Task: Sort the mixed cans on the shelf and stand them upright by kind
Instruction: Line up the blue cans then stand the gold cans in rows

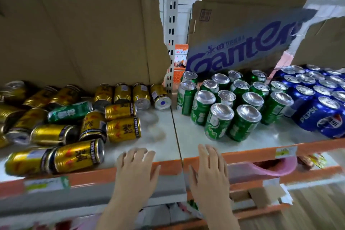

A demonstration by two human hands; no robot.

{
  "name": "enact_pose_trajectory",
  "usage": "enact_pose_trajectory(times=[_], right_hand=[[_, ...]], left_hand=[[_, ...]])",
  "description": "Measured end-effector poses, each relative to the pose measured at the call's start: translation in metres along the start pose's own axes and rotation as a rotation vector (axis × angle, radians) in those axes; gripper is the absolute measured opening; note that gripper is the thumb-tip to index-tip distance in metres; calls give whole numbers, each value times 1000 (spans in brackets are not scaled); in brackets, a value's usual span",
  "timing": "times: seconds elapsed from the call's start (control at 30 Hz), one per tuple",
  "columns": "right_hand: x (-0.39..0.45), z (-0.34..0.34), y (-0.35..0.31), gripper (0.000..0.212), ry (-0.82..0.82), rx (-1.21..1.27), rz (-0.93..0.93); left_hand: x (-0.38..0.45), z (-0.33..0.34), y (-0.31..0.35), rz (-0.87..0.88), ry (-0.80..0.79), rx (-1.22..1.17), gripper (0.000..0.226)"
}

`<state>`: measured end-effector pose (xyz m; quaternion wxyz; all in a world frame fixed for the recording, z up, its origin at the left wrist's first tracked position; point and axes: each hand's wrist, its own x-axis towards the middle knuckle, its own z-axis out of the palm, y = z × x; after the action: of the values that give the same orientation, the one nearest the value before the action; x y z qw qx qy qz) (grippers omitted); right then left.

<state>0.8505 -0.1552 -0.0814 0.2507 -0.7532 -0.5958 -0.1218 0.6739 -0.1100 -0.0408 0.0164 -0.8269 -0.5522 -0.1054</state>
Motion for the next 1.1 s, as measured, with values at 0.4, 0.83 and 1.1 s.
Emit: enact_pose_trajectory(times=[0.4,0.83,1.1], right_hand=[[-13,9,-61,52,-142,69,-131],[20,36,-231,40,25,260,-224],[12,62,-412,41,59,208,-253]], left_hand=[[-56,-19,-65,-237,52,77,38],[-116,-57,-255,-523,151,68,31],[-143,-82,-442,-402,228,127,30]])
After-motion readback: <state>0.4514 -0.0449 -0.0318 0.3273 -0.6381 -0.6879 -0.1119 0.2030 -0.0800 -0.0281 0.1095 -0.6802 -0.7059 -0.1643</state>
